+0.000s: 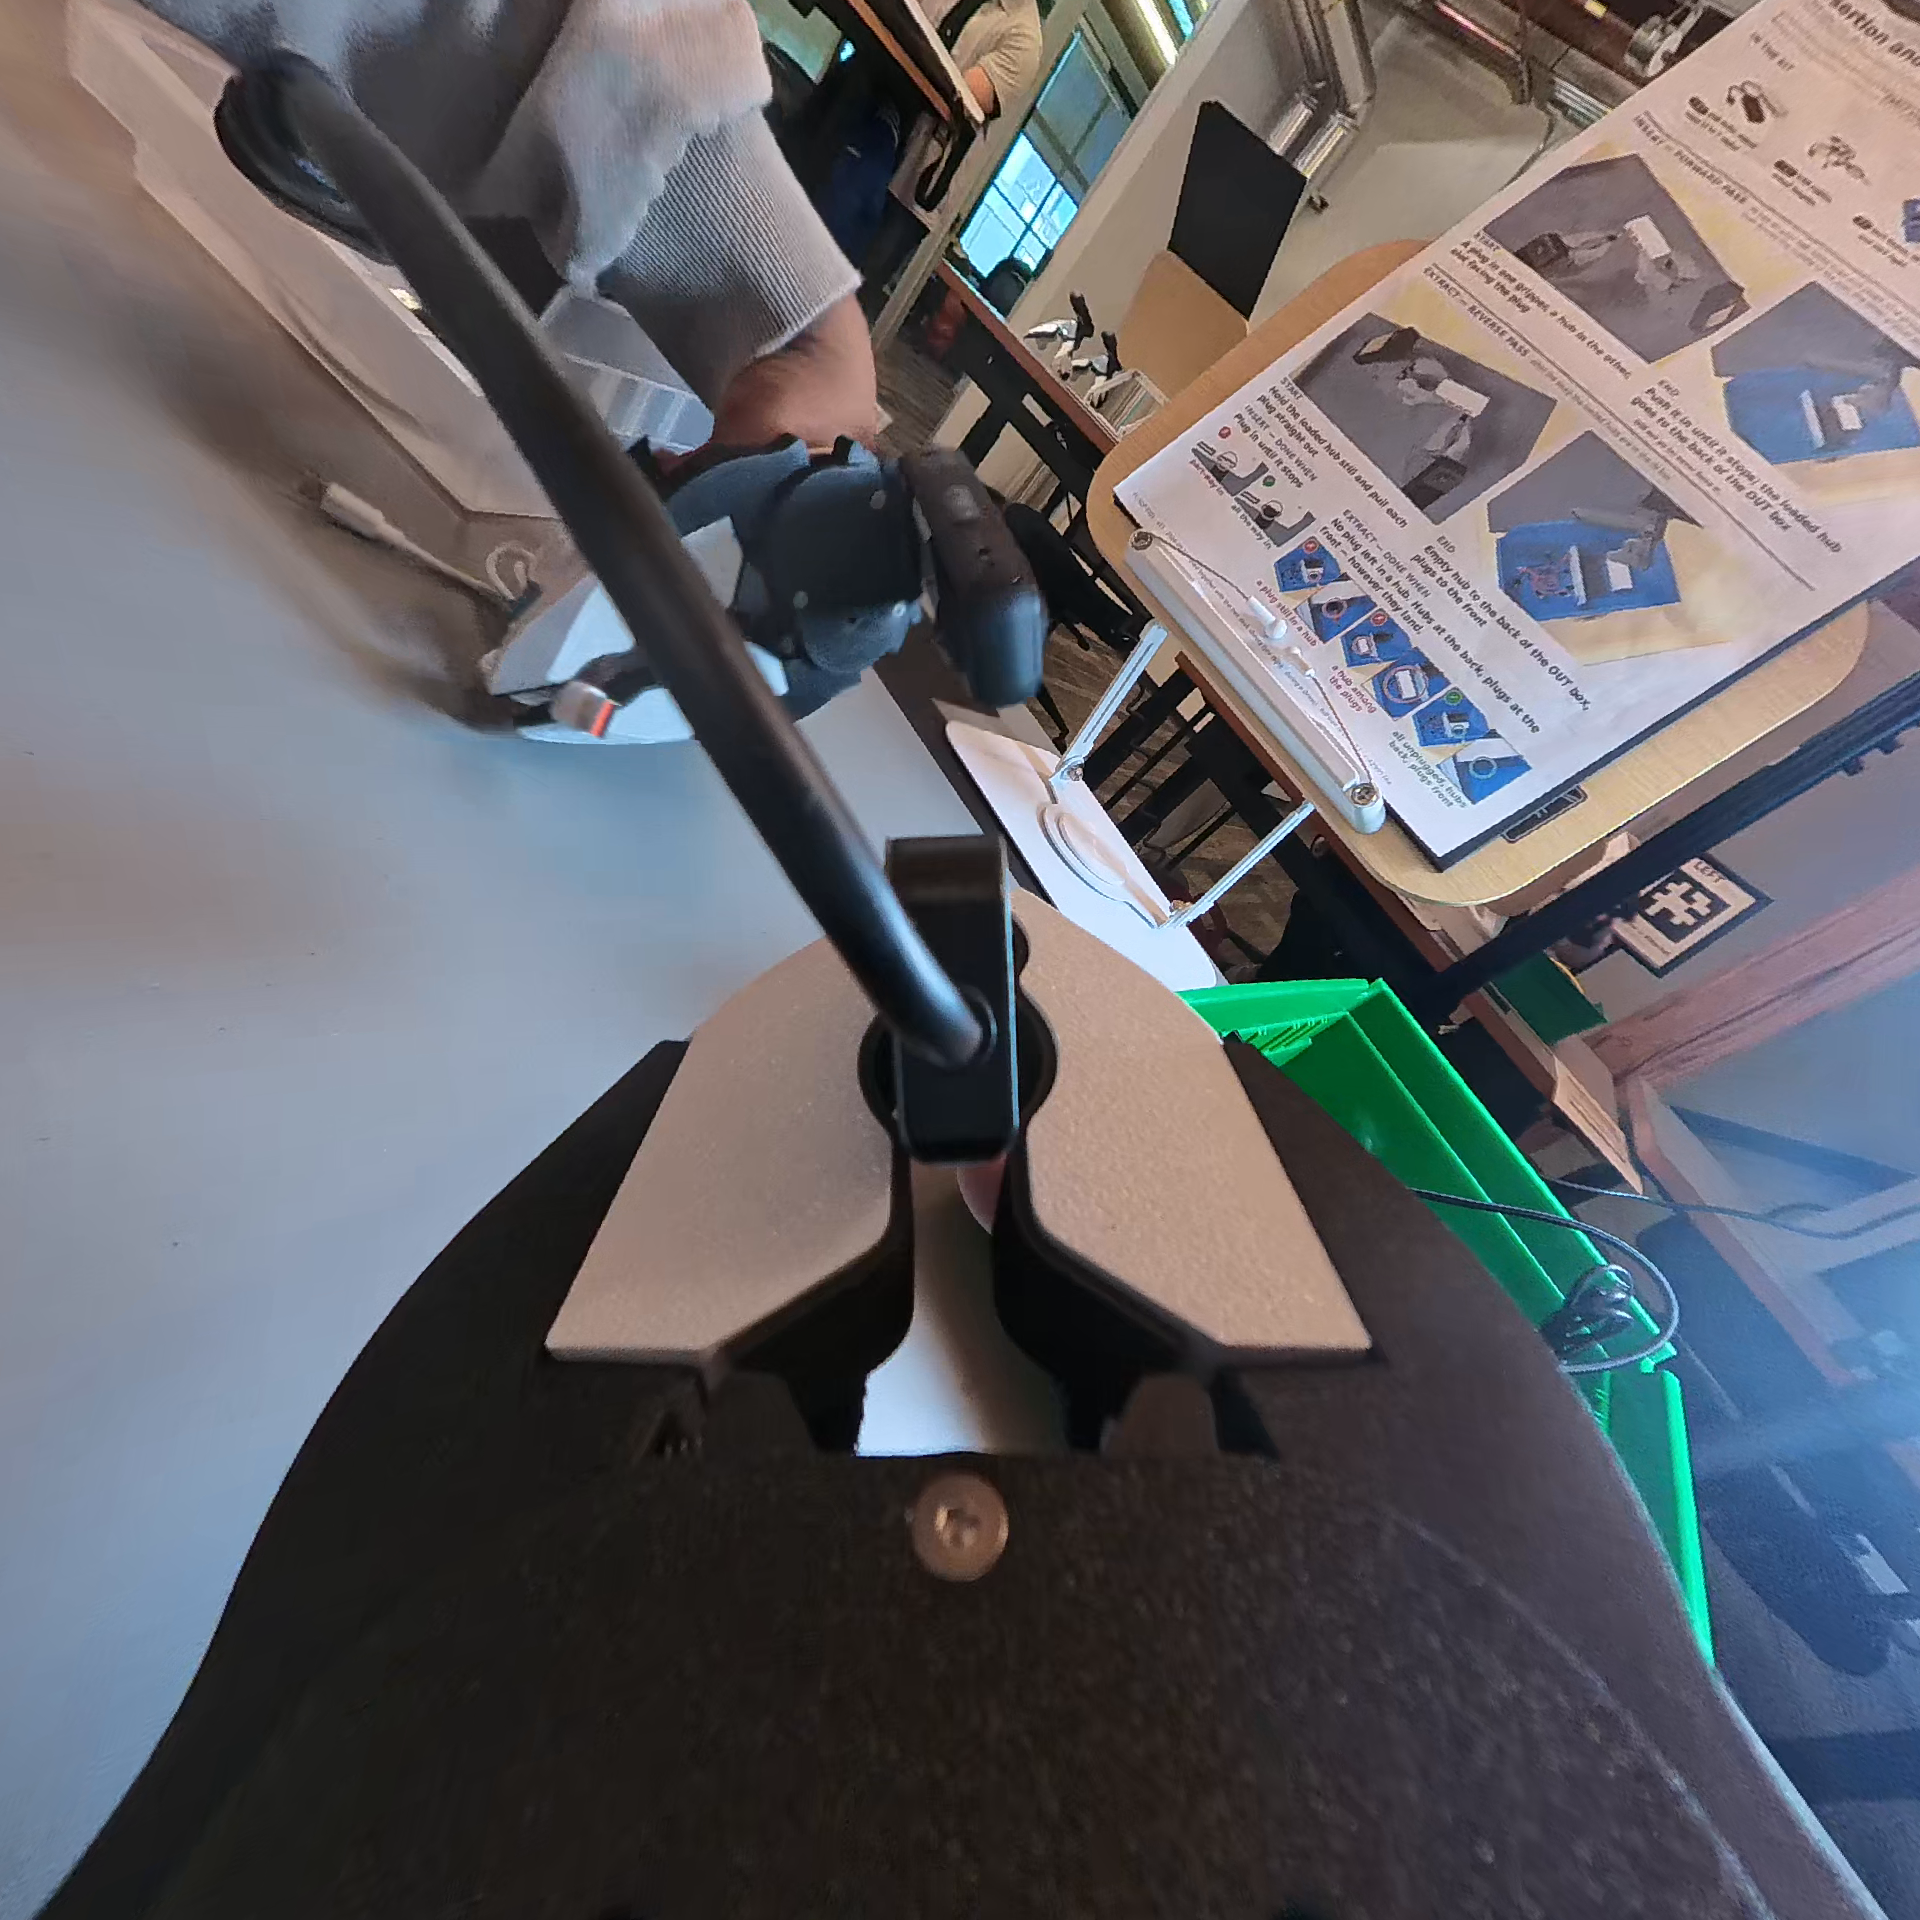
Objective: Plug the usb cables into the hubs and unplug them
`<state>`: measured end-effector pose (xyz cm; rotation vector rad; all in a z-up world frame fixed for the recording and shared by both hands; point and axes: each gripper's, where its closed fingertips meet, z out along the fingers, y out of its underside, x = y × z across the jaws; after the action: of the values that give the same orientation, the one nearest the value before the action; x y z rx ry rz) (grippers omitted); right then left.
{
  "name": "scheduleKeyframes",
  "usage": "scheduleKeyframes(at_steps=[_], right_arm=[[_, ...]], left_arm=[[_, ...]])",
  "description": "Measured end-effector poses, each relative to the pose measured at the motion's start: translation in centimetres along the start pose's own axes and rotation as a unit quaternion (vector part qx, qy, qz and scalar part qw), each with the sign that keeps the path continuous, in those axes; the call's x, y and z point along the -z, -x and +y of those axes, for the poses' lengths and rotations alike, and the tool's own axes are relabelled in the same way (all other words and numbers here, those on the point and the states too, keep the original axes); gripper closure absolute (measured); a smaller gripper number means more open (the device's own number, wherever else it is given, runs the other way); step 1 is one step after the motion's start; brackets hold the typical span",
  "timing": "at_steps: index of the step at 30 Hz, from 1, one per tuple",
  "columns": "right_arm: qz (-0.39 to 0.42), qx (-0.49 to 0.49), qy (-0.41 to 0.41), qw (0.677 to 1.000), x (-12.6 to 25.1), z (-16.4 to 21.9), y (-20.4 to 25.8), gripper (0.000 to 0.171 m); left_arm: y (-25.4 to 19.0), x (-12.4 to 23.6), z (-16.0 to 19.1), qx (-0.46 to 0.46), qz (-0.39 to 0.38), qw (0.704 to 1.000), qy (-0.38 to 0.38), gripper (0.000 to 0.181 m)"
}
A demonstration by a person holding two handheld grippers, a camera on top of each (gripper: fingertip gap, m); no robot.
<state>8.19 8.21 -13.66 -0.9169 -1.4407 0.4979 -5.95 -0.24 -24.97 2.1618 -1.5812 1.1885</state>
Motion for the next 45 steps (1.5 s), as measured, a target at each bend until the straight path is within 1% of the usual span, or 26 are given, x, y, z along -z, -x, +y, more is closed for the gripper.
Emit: scheduleKeyframes(at_steps=[3,5,7,10,13,16,18,21,23,25,27,28,30,32,34,36,38,41,43,45], right_arm=[[0.001,0.005,-0.002,1.0,0.1,-0.2,0.0,0.16],[0.001,0.013,-0.001,1.0,0.1,-0.3,0.1,0.16],[0.001,0.029,0.003,1.0,0.0,-0.3,0.4,0.16],[-0.006,0.064,0.017,0.998,-0.5,0.0,1.3,0.159],[-0.017,0.111,0.032,0.993,-1.0,0.2,2.6,0.16],[-0.028,0.151,0.04,0.987,-1.5,0.2,4.0,0.159],[-0.038,0.169,0.043,0.984,-1.7,0.2,4.9,0.159],[-0.05,0.2,0.059,0.977,-2.1,0.9,5.9,0.159],[-0.059,0.208,0.074,0.974,-2.2,1.7,6.1,0.159],[-0.06,0.204,0.086,0.973,-2.2,2.5,5.8,0.159],[-0.052,0.197,0.097,0.974,-2.1,3.2,5.0,0.159],[-0.046,0.192,0.101,0.975,-1.9,3.4,4.5,0.159],[-0.035,0.179,0.107,0.977,-1.6,3.7,3.6,0.159],[-0.03,0.171,0.109,0.979,-1.3,3.8,2.9,0.16],[-0.045,0.169,0.113,0.978,-0.9,4.0,2.9,0.159],[-0.077,0.158,0.116,0.978,-0.4,4.3,3.5,0.159],[-0.089,0.154,0.115,0.977,0.0,4.4,3.6,0.159],[-0.089,0.14,0.112,0.98,0.3,4.5,3.2,0.159],[-0.086,0.135,0.115,0.98,0.5,4.7,2.8,0.159],[-0.083,0.127,0.122,0.981,0.8,5.0,2.4,0.159]], left_arm=[[1.5,2.2,-0.4,0.022,-0.118,0.993,-0.011,0.171],[1.7,3.4,-0.8,0.036,-0.197,0.98,-0.017,0.171],[1.3,3.9,-1.1,0.048,-0.266,0.963,-0.013,0.171],[0.1,3.5,-2.9,0.092,-0.344,0.933,-0.052,0.172],[-0.4,2.9,-3.4,0.054,-0.453,0.89,-0.017,0.172],[-0.7,1.5,-4.9,0.034,-0.501,0.864,-0.048,0.172],[0.0,1.0,-5.2,0.034,-0.534,0.842,-0.065,0.173],[1.1,0.1,-5.3,0.044,-0.559,0.823,-0.095,0.173],[1.9,-0.3,-5.1,0.047,-0.579,0.808,-0.098,0.173],[2.6,-0.3,-4.8,0.045,-0.611,0.785,-0.092,0.173],[3.0,0.1,-4.6,0.037,-0.654,0.752,-0.075,0.173],[3.1,0.7,-4.3,0.031,-0.684,0.727,-0.054,0.173],[3.5,2.1,-3.3,0.009,-0.747,0.665,0.017,0.173],[3.9,2.5,-2.5,-0.002,-0.773,0.632,0.059,0.173],[4.2,2.8,-1.7,-0.012,-0.789,0.607,0.094,0.173],[4.2,2.9,-1.4,-0.016,-0.797,0.595,0.103,0.173],[3.9,2.9,-1.2,-0.023,-0.801,0.587,0.113,0.173],[3.6,2.6,-0.8,-0.039,-0.809,0.567,0.153,0.173],[3.3,2.3,-0.8,-0.052,-0.808,0.564,0.161,0.173],[3.0,2.0,-0.6,-0.052,-0.803,0.571,0.165,0.172]])
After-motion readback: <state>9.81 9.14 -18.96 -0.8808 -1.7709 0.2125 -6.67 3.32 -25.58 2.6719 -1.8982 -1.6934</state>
